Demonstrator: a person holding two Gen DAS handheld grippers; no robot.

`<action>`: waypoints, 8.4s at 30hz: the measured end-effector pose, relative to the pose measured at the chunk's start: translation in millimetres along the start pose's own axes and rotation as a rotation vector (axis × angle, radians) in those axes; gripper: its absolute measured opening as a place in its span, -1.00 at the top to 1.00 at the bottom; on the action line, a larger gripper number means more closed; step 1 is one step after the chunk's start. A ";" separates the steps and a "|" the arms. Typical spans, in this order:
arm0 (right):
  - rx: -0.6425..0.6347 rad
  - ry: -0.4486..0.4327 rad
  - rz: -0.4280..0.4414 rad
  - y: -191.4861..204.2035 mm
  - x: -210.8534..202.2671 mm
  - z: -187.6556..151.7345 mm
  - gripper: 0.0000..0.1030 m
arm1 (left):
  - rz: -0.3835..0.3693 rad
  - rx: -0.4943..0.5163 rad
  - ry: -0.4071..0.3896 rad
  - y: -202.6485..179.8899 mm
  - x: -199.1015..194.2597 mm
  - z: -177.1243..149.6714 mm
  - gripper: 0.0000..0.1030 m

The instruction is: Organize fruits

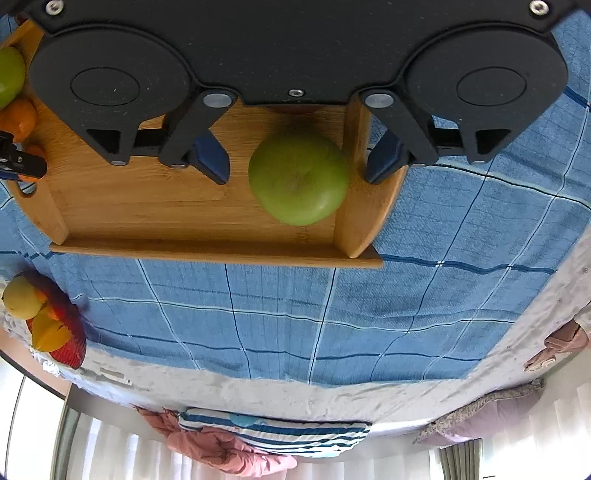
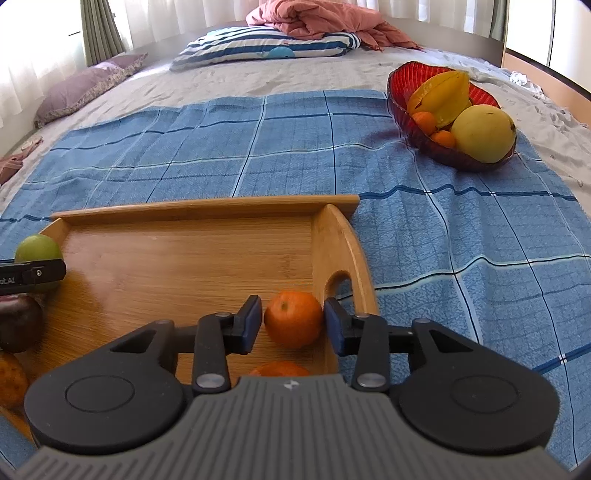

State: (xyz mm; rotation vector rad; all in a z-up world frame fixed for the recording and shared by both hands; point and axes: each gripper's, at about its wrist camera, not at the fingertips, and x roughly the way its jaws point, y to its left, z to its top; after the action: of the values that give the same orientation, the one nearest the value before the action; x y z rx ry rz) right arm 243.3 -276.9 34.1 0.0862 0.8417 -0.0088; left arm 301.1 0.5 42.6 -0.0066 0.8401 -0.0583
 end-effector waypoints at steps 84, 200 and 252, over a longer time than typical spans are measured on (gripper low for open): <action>-0.083 -0.448 -0.086 22.2 -95.4 -194.3 -0.79 | -0.114 0.104 -0.246 -53.4 -108.0 -206.6 -0.71; 0.023 -0.445 0.074 25.9 -109.0 -101.7 0.56 | -0.171 0.133 -0.293 -72.2 -130.2 -105.8 0.56; 0.069 -0.019 0.081 -15.2 17.0 17.2 0.52 | -0.178 0.062 0.030 -122.2 20.5 -2.7 0.56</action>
State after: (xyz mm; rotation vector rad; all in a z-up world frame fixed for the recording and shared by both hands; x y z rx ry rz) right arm 266.8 -292.9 31.8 0.1850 0.8184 0.0373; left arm 306.7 -122.6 29.1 -0.0222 0.8661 -0.2522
